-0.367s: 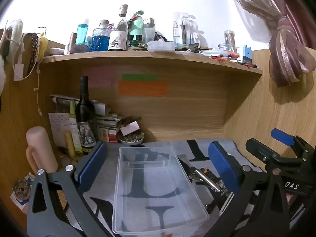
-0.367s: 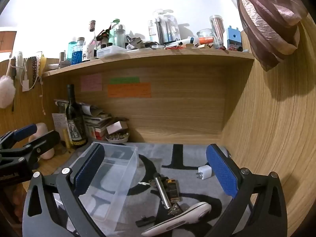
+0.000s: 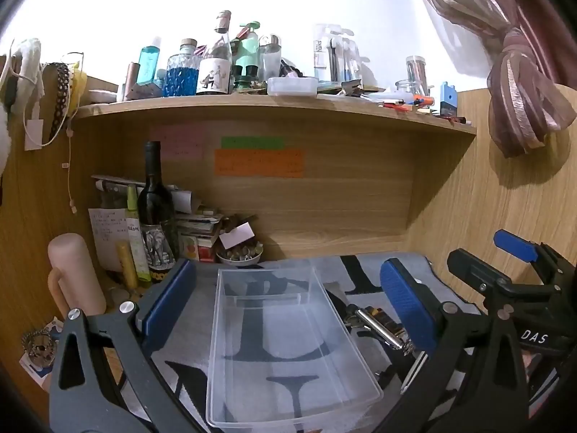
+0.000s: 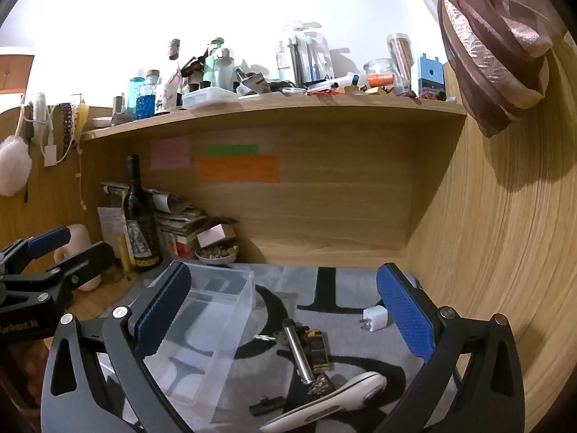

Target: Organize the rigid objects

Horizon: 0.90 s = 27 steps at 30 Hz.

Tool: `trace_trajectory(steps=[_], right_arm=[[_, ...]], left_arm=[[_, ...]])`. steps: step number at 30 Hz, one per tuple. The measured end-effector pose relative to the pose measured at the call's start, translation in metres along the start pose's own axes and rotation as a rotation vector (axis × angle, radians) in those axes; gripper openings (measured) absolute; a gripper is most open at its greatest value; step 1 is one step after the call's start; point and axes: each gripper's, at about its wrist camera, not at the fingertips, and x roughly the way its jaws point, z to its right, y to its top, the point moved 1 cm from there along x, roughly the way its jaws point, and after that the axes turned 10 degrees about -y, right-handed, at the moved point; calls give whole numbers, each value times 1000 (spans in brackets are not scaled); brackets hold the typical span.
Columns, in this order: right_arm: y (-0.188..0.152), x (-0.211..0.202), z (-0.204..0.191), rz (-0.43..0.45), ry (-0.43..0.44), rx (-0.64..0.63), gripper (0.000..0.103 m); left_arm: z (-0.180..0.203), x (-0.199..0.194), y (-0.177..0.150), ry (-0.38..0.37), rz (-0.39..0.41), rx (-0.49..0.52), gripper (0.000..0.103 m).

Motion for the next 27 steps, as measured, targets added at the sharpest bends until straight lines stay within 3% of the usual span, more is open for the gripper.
trace_trajectory(steps=[27], right_arm=[[4, -4, -7, 23, 17, -7, 103]], left_arm=[[4, -4, 1, 2, 11, 8, 103]])
